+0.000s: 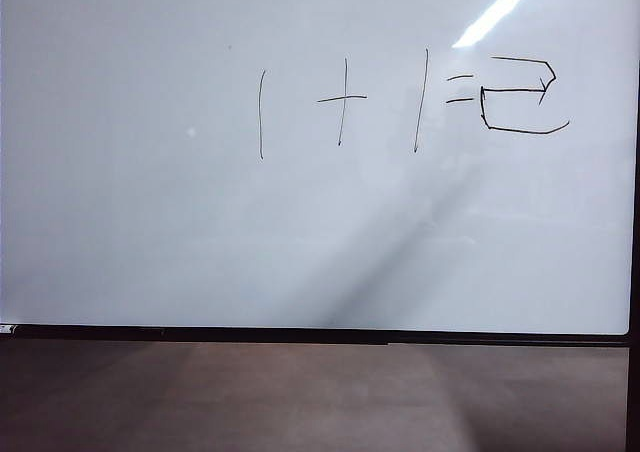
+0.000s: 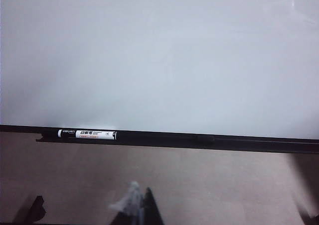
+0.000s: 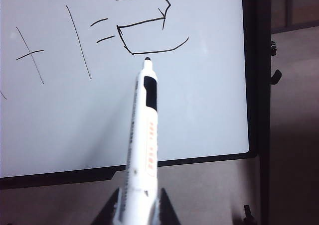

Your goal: Reach to the right to find the marker pen, pick it up, and write the answer to the math problem on the whiteboard.

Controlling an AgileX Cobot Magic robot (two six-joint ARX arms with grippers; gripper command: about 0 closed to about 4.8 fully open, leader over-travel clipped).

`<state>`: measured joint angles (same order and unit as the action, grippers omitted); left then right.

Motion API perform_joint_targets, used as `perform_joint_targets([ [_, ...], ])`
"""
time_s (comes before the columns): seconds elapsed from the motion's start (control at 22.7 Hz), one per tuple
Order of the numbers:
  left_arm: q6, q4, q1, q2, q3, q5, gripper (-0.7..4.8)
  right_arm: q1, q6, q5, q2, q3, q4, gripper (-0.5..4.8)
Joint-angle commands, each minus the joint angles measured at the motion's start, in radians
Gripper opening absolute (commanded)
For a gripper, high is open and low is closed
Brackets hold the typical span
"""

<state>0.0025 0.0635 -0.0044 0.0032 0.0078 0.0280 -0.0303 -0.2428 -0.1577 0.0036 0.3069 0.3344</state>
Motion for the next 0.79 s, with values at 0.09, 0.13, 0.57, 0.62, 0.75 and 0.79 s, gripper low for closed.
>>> perform_joint_targets([
  [0.09,0.006,-0.016,-0.001,0.001,0.001,-0.006,-0.04,0.001,0.001,0.0,-0.001,0.004,-0.016,-0.05],
  [0.13,0.017,-0.017,-0.001,0.001,0.001,-0.006,-0.04,0.001,0.001,0.0,-0.001,0.004,-0.016,-0.05],
  [0.57,0.027,-0.011,-0.001,0.001,0.001,-0.006,-0.04,0.001,0.001,0.0,-0.001,0.004,-0.016,-0.05],
  [0.62,0.027,-0.011,-0.001,0.001,0.001,-0.006,-0.04,0.001,0.001,0.0,-0.001,0.004,-0.016,-0.05],
  [0.75,0.027,-0.011,-0.001,0.001,0.001,-0.006,-0.04,0.001,0.001,0.0,-0.001,0.004,-0.016,-0.05],
  [0.79,0.027,-0.011,-0.001,0.001,0.001,-0.006,-0.04,0.001,0.001,0.0,-0.001,0.004,-0.016,-0.05],
])
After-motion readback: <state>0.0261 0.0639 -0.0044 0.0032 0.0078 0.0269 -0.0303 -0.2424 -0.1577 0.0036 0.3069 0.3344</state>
